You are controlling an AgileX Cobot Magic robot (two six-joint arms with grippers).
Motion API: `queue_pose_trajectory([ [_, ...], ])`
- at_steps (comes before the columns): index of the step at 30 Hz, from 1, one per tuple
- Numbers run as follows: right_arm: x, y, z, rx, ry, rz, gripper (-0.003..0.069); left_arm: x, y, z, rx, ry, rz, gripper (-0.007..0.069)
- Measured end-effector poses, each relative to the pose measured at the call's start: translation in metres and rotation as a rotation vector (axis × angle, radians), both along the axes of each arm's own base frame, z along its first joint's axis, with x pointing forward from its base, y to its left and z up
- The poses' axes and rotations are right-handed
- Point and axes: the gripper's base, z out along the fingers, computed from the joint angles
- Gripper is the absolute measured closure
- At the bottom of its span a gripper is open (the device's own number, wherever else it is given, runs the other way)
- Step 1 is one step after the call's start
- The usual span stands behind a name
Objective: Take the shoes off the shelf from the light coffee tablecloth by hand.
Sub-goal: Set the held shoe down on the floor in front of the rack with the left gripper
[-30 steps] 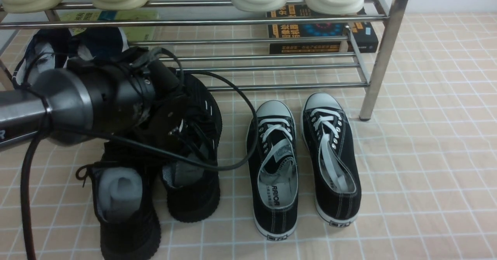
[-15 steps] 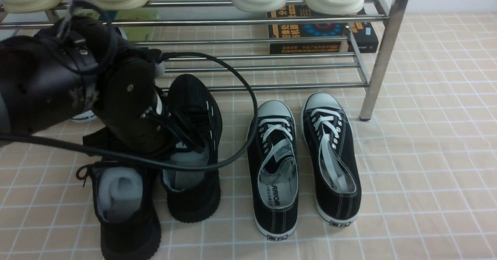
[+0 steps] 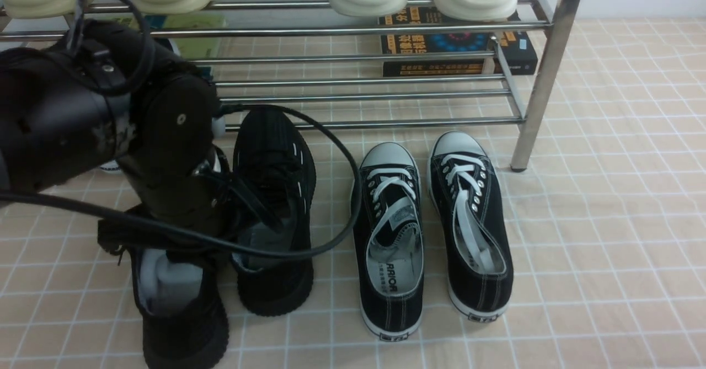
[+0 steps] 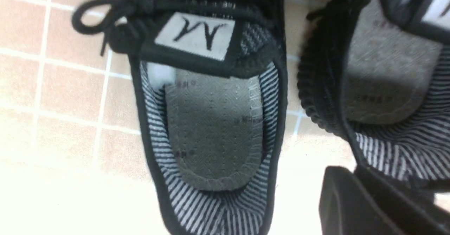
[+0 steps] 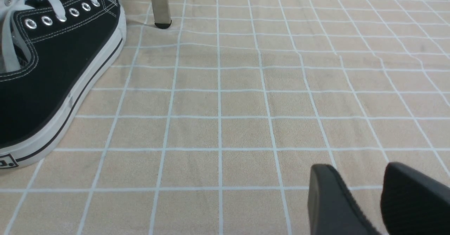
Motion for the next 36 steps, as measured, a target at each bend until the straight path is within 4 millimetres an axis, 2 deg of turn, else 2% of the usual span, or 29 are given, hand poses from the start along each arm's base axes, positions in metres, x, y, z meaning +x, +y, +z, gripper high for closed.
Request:
queue_pose_trajectory([
  [7,0.0,0.0,0.0,0.0,0.0,0.0,0.0419,0.014,-0.01,-0.022,-0.011,0.004,0.002,0.034],
  [11,0.0,0.0,0.0,0.0,0.0,0.0,0.0419,0.023,-0.016,-0.032,-0.031,-0.018,0.003,0.0279],
  [13,0.0,0.0,0.0,0.0,0.0,0.0,0.0419,0.024,-0.017,-0.035,-0.031,-0.016,0.003,0.0278],
  [16,0.0,0.0,0.0,0.0,0.0,0.0,0.0419,0.027,-0.019,-0.045,-0.015,0.007,0.002,0.0323],
  [18,0.0,0.0,0.0,0.0,0.0,0.0,0.0419,0.028,-0.02,-0.051,-0.003,0.037,-0.016,0.0458],
  [20,0.0,0.0,0.0,0.0,0.0,0.0,0.0419,0.028,-0.021,-0.051,-0.005,0.043,-0.041,0.0543],
  [22,0.0,0.0,0.0,0.0,0.0,0.0,0.0419,0.027,-0.021,-0.049,-0.013,0.041,-0.058,0.0575],
  [25,0.0,0.0,0.0,0.0,0.0,0.0,0.0419,0.018,-0.02,-0.038,-0.028,0.064,-0.062,0.0583],
  [29,0.0,0.0,0.0,0.0,0.0,0.0,0.0419,-0.006,-0.02,-0.019,0.02,0.11,-0.099,0.0583],
  [32,0.0,0.0,0.0,0.0,0.0,0.0,0.0419,-0.015,-0.026,-0.017,0.045,0.118,-0.106,0.0583],
  [36,0.0,0.0,0.0,0.001,0.0,0.0,0.0419,-0.013,-0.031,-0.022,0.063,0.09,-0.071,0.0583],
])
